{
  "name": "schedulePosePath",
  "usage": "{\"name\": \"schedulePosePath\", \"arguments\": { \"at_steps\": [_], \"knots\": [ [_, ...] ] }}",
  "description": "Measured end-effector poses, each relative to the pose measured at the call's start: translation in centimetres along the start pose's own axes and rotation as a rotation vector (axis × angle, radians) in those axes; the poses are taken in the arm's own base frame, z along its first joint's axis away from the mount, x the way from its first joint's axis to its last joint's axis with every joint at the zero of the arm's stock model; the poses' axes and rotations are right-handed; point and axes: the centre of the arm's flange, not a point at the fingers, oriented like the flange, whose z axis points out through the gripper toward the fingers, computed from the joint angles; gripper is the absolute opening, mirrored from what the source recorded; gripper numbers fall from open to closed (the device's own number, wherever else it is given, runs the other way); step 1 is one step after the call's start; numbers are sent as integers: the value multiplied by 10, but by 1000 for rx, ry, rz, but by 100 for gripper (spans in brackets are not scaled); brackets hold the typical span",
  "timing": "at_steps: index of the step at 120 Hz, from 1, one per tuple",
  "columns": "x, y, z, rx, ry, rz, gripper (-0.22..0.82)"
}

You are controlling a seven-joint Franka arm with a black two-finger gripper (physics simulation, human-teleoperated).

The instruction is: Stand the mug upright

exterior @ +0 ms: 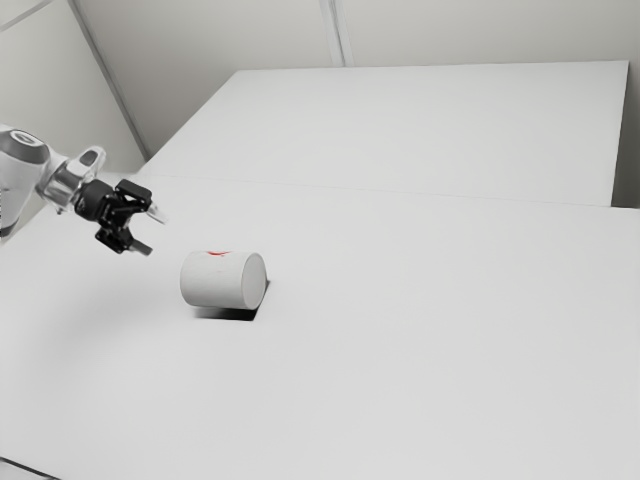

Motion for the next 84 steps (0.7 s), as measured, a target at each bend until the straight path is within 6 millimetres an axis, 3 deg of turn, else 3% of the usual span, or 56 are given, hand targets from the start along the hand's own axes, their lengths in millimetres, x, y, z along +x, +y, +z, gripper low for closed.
{"name": "schedulePosePath", "arguments": {
  "at_steps": [9,24,78,84],
  "knots": [
    [6,-36,16,-75,6,-15,60],
    [12,-68,28,-176,36,1,60],
    [10,-61,101,-469,-1,139,60],
    [10,-64,104,-482,4,145,51]
  ]
}}
